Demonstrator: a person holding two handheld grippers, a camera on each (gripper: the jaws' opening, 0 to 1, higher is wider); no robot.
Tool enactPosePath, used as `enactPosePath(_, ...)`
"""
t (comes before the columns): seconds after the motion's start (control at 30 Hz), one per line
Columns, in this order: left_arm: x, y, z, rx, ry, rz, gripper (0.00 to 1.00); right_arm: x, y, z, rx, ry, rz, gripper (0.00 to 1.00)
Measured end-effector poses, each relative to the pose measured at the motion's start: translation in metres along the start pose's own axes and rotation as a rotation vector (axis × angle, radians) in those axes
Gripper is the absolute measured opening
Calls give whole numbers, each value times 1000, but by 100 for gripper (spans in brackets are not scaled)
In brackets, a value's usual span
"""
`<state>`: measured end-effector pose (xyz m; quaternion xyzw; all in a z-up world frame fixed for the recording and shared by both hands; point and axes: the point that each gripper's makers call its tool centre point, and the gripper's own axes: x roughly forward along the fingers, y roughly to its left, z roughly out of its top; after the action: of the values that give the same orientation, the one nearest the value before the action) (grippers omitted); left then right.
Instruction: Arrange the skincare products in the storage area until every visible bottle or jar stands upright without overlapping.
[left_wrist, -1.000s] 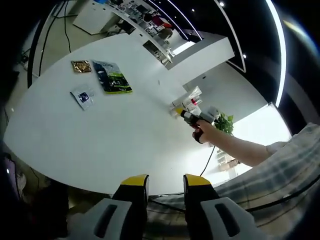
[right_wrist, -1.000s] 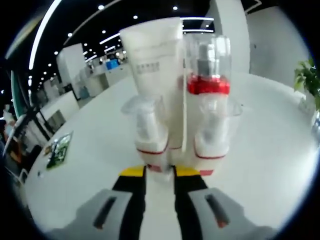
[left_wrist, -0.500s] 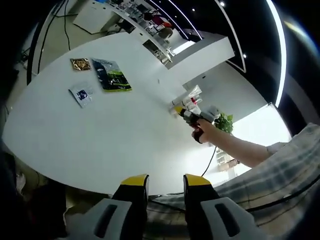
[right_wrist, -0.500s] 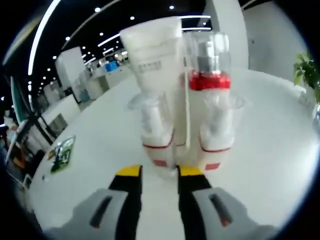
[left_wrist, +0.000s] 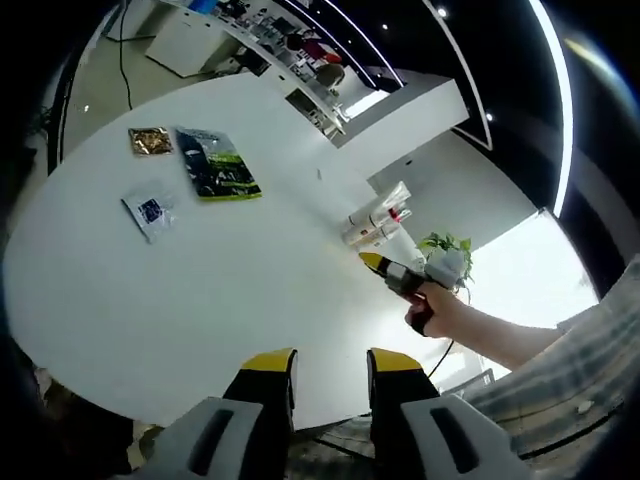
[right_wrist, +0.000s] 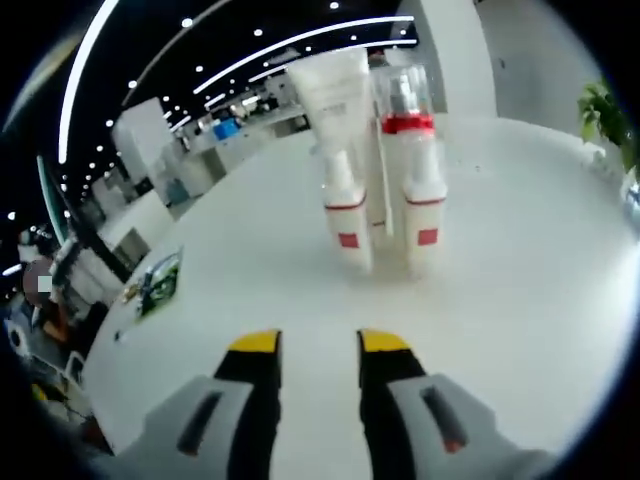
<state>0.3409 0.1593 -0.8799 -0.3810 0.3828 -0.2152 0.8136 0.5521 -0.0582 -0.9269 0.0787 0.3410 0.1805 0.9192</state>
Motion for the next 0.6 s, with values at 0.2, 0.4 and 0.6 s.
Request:
enactPosePath(0.2, 18, 13, 33, 44, -52, 32, 29, -20, -16, -9, -5, 11, -8, 29)
enactPosePath(0.4, 29, 46, 79, 100, -106, 160, 34, -35, -11, -25, -35, 45, 0, 29)
enactPosePath(0.6, 38, 80, 124, 89, -167, 264, 34, -58, -5, -34, -81, 70, 18, 29)
